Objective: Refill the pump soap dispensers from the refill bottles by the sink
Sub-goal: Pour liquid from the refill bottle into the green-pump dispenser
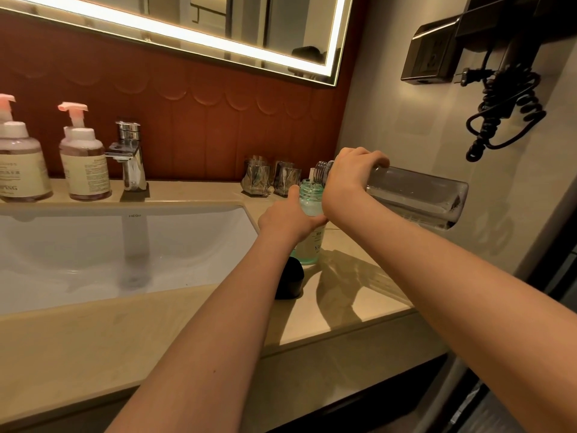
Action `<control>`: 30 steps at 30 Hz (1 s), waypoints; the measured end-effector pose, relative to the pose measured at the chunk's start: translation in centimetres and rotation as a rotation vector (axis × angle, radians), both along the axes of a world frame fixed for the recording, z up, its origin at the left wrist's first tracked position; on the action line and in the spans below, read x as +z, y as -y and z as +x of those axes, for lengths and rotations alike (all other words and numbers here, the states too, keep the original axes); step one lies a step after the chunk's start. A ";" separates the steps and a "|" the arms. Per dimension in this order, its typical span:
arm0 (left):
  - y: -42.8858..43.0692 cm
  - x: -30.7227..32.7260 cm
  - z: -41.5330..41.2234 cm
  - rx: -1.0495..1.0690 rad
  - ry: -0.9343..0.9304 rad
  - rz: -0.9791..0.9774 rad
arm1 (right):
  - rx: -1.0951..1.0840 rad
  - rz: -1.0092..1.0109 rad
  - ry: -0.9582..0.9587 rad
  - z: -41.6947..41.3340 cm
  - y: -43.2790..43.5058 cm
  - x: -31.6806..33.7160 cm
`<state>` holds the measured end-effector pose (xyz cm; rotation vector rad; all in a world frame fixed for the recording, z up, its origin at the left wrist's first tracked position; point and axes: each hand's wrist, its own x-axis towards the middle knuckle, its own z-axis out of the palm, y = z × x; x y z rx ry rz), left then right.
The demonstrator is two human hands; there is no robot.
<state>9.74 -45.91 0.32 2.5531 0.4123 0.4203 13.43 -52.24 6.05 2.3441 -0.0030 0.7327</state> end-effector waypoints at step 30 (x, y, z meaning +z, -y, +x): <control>0.0 -0.1 0.1 0.010 -0.002 0.029 | -0.015 0.030 0.012 1.0 -0.4 -0.2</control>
